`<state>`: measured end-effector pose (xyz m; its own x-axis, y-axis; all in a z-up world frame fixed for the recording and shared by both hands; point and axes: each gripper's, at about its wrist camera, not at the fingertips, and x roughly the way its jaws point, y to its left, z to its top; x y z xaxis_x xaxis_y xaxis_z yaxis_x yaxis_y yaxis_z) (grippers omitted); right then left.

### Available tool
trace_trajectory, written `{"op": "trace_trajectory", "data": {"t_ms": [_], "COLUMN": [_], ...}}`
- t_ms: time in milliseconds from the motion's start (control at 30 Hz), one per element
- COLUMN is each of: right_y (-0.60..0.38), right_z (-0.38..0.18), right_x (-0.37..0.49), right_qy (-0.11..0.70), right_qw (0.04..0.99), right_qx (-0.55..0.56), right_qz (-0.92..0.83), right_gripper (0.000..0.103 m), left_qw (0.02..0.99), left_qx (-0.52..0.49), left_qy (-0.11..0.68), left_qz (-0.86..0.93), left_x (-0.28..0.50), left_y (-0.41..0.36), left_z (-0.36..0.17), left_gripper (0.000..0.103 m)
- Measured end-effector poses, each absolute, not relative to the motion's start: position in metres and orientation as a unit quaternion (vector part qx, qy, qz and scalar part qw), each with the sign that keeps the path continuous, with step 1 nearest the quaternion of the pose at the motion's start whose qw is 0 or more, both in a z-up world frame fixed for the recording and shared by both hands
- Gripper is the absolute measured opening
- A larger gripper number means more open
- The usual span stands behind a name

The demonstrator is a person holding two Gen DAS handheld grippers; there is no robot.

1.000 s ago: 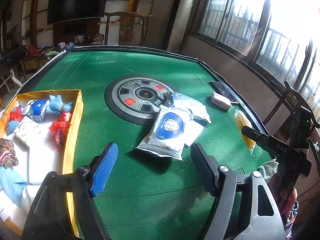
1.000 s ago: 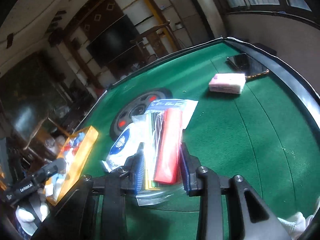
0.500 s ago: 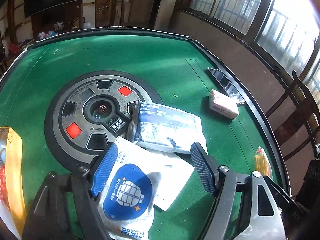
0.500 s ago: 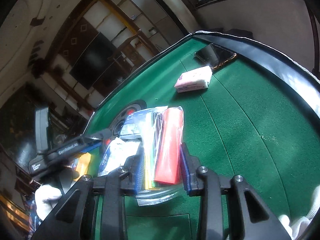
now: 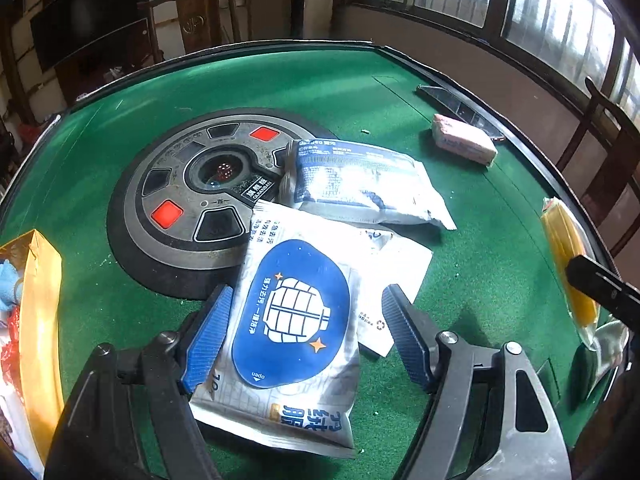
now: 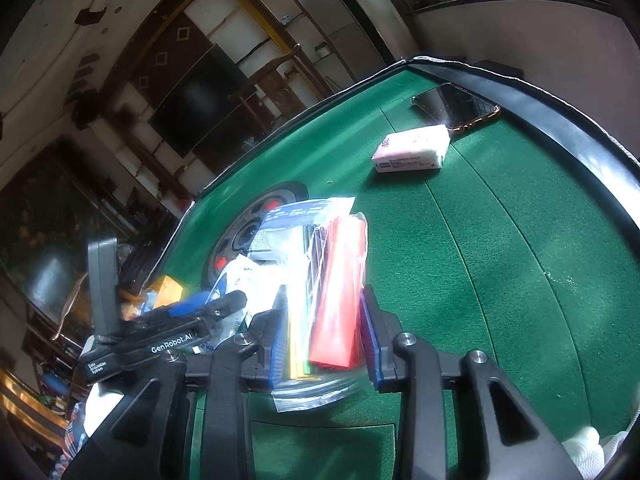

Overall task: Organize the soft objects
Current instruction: 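Grasp the blue-printed white pack with left while right holds the zip bag, then place the blue-printed pack in the box with left while right drops the zip bag there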

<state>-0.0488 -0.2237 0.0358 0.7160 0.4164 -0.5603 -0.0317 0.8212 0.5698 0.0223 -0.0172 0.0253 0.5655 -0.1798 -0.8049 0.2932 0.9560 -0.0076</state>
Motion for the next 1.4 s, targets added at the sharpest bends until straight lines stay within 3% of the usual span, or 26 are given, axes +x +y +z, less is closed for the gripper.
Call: {"op": "trace_trajectory", "data": {"t_ms": [100,133,233,600,933,1167,1400], "right_y": [-0.221,-0.22,-0.219,-0.209,-0.202,-0.172,-0.101], "right_z": [0.035,0.035,0.034,0.033,0.028,0.043,0.07], "right_x": [-0.049,-0.048,-0.048,-0.048,-0.046,-0.056,-0.059], "right_qy": [0.357,0.359,0.362,0.372,0.392,0.379,0.384], "right_qw": [0.887,0.887,0.888,0.895,0.895,0.908,0.895], "right_qx": [0.263,0.261,0.258,0.221,0.196,0.146,0.132], "right_qz": [0.125,0.124,0.121,0.108,0.09,0.101,0.184], "right_gripper": [0.029,0.029,0.029,0.029,0.029,0.029,0.029], "left_qw": [0.887,0.889,0.89,0.915,0.935,0.924,0.9], "left_qx": [0.088,0.088,0.067,-0.035,-0.086,-0.108,-0.15], "left_qy": [0.436,0.431,0.43,0.365,0.334,0.364,0.404], "left_qz": [-0.128,-0.126,-0.137,-0.169,-0.079,0.041,0.068], "left_x": [0.019,0.018,0.016,-0.044,-0.113,-0.123,-0.097], "left_y": [-0.025,-0.025,-0.018,0.028,0.154,0.256,0.287], "left_z": [0.021,0.02,0.024,0.083,0.106,0.09,0.056], "left_gripper": [0.073,0.061,0.058,0.057,0.058,0.058,0.058]}}
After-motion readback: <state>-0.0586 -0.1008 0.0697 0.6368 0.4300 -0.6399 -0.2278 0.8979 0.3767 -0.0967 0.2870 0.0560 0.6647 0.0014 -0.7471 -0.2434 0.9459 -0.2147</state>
